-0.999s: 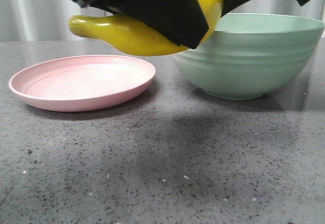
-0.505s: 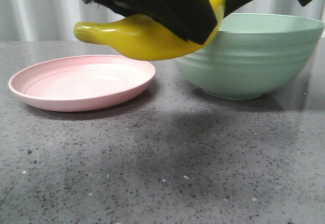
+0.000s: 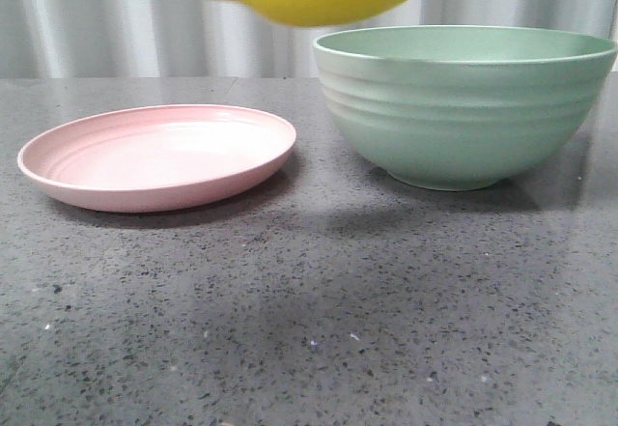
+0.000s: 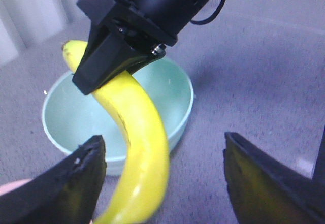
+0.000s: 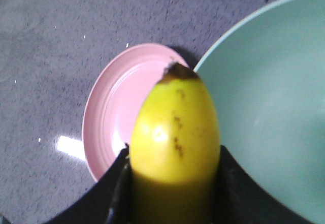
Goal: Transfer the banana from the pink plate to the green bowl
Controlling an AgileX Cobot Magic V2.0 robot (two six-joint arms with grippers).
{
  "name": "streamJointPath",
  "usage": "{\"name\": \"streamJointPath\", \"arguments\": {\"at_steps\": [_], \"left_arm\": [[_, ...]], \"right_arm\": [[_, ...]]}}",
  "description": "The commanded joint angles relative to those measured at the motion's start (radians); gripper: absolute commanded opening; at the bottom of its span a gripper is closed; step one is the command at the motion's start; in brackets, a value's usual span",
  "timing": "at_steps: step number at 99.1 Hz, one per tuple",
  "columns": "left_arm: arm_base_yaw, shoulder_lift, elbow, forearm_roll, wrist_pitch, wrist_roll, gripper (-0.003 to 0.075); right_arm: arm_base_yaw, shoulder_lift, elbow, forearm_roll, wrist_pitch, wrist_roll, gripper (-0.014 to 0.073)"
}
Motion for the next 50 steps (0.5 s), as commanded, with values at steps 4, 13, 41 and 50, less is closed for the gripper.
{"name": "streamJointPath", "arguments": {"at_steps": [4, 13, 41, 50], "left_arm": [[-0.001, -0.056, -0.037, -0.001, -0.093, -0.002, 0.0459], [-0.001, -0.068, -0.037, -0.001, -0.093, -0.002, 0.0459], [-0.001, -0.070, -0.037, -0.028, -0.093, -0.002, 0.0459], [-0.001, -0.070, -0.037, -0.028, -0.093, -0.002, 0.0459]], "right_arm": [[-0.064, -0.032, -0.057, 0.008, -0.088, -0.009, 0.0042], [-0.108, -0.029, -0.057, -0.012, -0.138, -0.009, 0.0042], [-0.132, 0.017, -0.057, -0.171, -0.219, -0.009, 0.0042], [-0.132, 0.039, -0.057, -0.189, -0.219, -0.009, 0.0043]]}}
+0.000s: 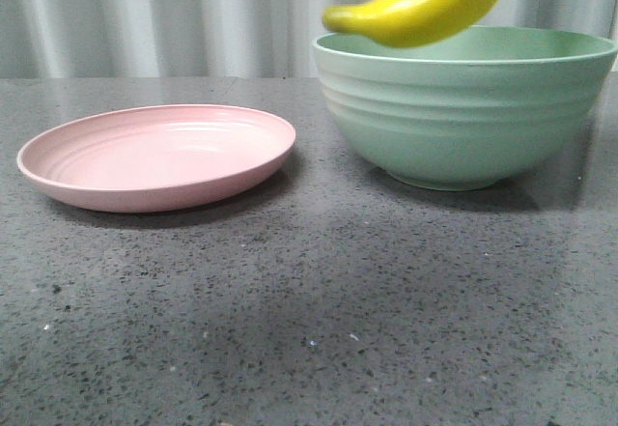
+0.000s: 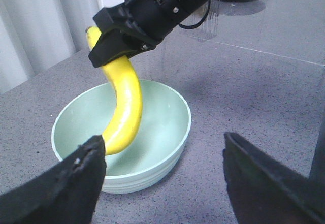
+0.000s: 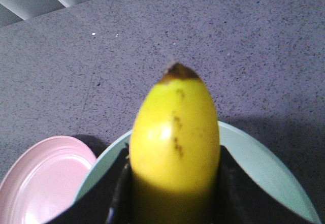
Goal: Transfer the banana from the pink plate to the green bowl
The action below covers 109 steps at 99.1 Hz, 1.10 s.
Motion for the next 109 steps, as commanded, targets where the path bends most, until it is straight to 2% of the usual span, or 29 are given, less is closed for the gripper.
{"name": "streamJointPath", "arguments": {"at_steps": [1, 17, 35, 45, 92, 99, 109], "left_arm": [[-0.001, -0.018, -0.037, -0.014, -0.080, -0.002, 0.0459], [-0.001, -0.018, -0.037, -0.014, -0.078, -0.002, 0.0459], [-0.001, -0.016, -0.037, -0.016, -0.078, -0.002, 0.0459], [-0.001, -0.016, -0.037, -0.016, -0.078, -0.002, 0.0459], [-0.001, -0.016, -0.037, -0.016, -0.044, -0.002, 0.0447], [-0.001, -0.017, -0.037, -0.020, -0.022, -0.002, 0.0391], [-0.001, -0.019, -0.037, -0.028, -0.008, -0.002, 0.0234]], "right_arm": [[-0.005, -0.013, -0.037, -0.014, -0.075, -0.007, 0.0043], [-0.005, 0.024, -0.037, -0.055, -0.067, -0.007, 0.0086], [-0.005, 0.041, -0.037, -0.059, -0.035, -0.007, 0.0343], [-0.005, 0.042, -0.037, -0.059, -0.033, -0.007, 0.0388], [-0.005, -0.010, -0.037, -0.069, 0.021, -0.007, 0.0377], [-0.005, -0.035, -0.037, -0.092, 0.038, -0.007, 0.0300], [-0.005, -0.069, -0.037, -0.110, 0.064, -0.007, 0.0109]]}}
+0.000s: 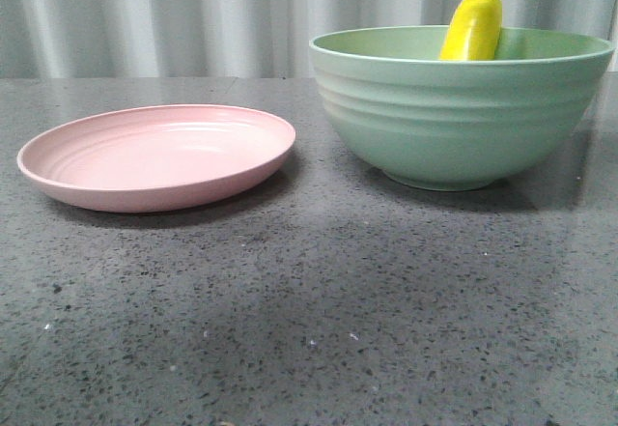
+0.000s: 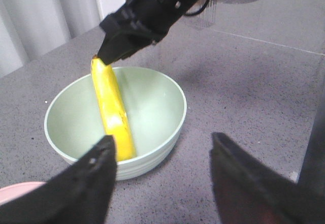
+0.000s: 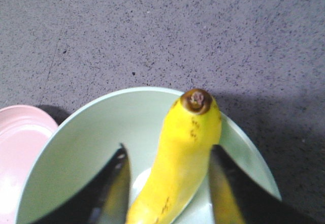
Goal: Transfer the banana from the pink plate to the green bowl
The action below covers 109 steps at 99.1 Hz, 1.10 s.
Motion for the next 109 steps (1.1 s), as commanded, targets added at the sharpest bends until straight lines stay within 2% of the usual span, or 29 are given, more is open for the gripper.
{"name": "streamJointPath", "arguments": {"at_steps": [1, 11, 16, 35, 57, 80, 109], "left_arm": [[-0.001, -0.019, -0.037, -0.016, -0.053, -0.002, 0.0222], [-0.001, -0.023, -0.035, -0.016, -0.051, -0.002, 0.0057], [-0.001, -0.025, -0.035, -0.016, -0.050, -0.002, -0.0023], [-0.001, -0.029, -0.035, -0.016, -0.050, -0.002, -0.0020], [-0.001, -0.073, 0.016, -0.014, -0.108, -0.002, -0.0020], [-0.001, -0.179, 0.156, -0.014, -0.232, -0.002, -0.0020], [-0.001, -0.343, 0.384, -0.012, -0.361, -0.002, -0.0020]], "right_arm": [[-0.005, -0.068, -0.037, -0.012, -0.022, -0.007, 0.0097], [-0.005, -0.096, -0.037, -0.015, 0.002, -0.007, -0.0049], [-0.005, -0.107, -0.035, -0.015, 0.012, -0.007, -0.0069], [-0.001, -0.157, 0.014, -0.015, 0.012, -0.018, -0.0069], [-0.001, -0.262, 0.173, -0.015, -0.106, -0.097, -0.0069], [-0.001, -0.426, 0.390, -0.015, -0.265, -0.101, -0.0069], [-0.001, -0.661, 0.627, -0.015, -0.383, -0.103, -0.0069]]}}
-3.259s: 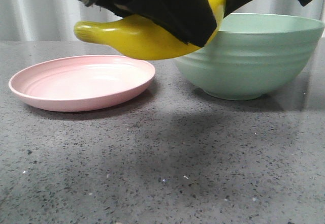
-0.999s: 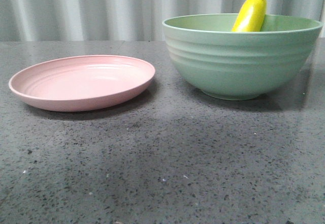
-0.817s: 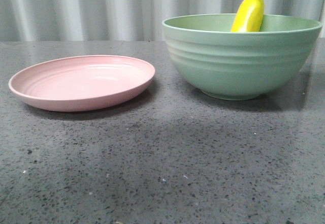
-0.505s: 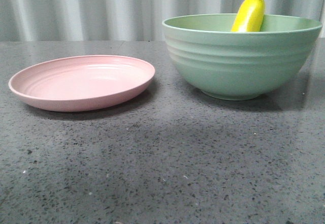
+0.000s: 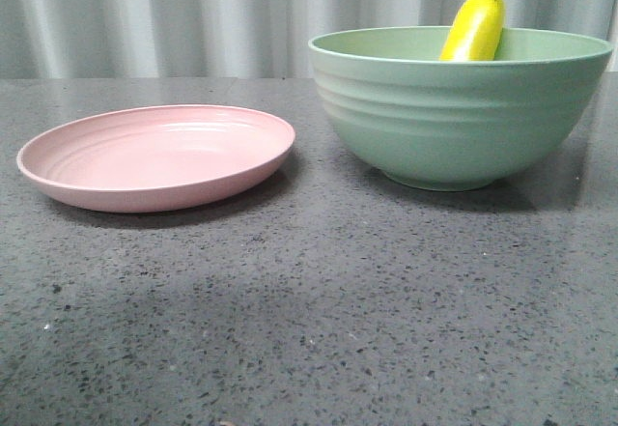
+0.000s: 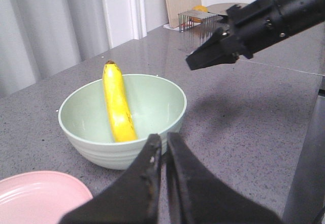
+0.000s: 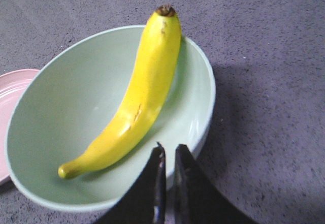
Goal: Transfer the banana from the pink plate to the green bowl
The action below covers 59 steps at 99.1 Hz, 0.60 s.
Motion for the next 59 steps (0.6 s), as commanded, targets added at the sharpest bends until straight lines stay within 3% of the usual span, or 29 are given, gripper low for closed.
{"name": "streamJointPath", "arguments": {"at_steps": [1, 26, 59], "left_arm": [[-0.001, -0.050, 0.034, -0.008, -0.132, -0.002, -0.0020], [-0.001, -0.173, 0.198, -0.008, -0.161, -0.002, -0.0020], [-0.001, -0.291, 0.325, -0.008, -0.172, -0.002, -0.0020]], "right_arm": [[-0.001, -0.080, 0.029, 0.002, -0.103, -0.014, -0.0069], [-0.001, -0.314, 0.173, 0.002, -0.113, -0.014, -0.0069], [-0.001, -0.606, 0.248, 0.007, -0.055, -0.014, -0.0069]]}}
